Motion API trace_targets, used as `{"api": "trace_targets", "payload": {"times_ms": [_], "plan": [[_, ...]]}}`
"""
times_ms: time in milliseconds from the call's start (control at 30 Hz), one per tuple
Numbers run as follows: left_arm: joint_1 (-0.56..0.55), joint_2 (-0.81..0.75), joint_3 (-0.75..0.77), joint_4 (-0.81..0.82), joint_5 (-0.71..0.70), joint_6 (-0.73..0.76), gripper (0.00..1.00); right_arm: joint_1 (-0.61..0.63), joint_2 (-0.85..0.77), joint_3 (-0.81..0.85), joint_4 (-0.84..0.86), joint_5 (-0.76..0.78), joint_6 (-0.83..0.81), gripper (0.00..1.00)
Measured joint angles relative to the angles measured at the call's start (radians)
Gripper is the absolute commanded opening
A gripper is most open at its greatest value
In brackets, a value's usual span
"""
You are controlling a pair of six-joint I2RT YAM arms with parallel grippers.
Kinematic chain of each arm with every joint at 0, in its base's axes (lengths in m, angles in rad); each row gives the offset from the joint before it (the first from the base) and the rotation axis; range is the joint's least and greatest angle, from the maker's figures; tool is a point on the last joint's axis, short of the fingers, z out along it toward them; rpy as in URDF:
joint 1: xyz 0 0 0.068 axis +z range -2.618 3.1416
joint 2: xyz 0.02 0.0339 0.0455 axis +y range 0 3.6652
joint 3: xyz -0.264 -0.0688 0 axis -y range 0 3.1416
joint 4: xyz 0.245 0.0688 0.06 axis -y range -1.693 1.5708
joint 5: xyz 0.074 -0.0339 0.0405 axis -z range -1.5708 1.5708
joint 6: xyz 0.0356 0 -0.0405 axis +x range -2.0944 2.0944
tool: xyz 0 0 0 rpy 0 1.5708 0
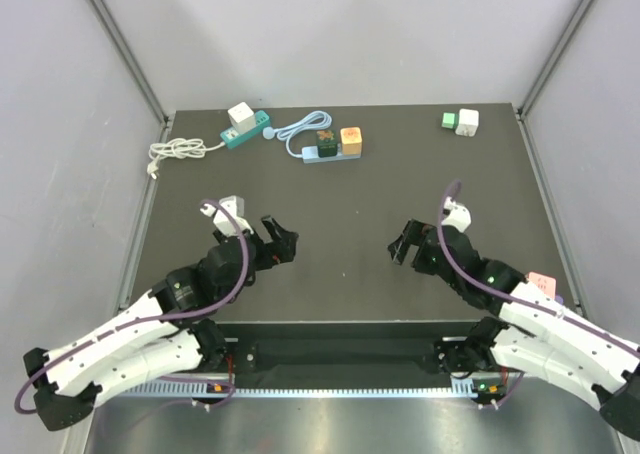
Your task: Pull the plug off the socket
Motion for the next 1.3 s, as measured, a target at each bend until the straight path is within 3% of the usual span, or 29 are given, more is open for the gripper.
{"api": "trace_targets", "payload": {"times_ms": [133,267,467,567,733,1000,1133,1300], "plan": [[0.0,0.065,0.016,0.011,0.029,0.091,0.98,-0.008,0.133,0.124,-0.068,0.067,-0.076,1.0],[0.002,0.228,0.122,0.044,0.11,0.223,0.98,-0.043,0.274,0.282,-0.182,0.098,-0.109,1.0],[0.013,0.562,0.339,0.19,0.344,0.389,0.92,-0.066,0.543,0.664,-0.554,0.195,-0.103,1.0],[0.019,0.718,0.396,0.298,0.498,0.413,0.83,-0.066,0.618,0.752,-0.685,0.281,-0.054,1.0],[0.021,0.943,0.445,0.431,0.732,0.398,0.79,-0.143,0.555,0.698,-0.803,0.318,-0.018,1.0],[0.021,1.146,0.455,0.742,1.007,0.244,0.8,-0.461,0.167,0.57,-0.848,0.247,-0.135,1.0],[0.02,1.3,0.518,0.885,1.083,0.141,0.82,-0.519,0.137,0.571,-0.853,0.227,-0.193,1.0],[0.012,1.477,0.641,0.887,1.081,0.104,0.78,-0.53,0.145,0.573,-0.853,0.19,-0.246,1.0]]}}
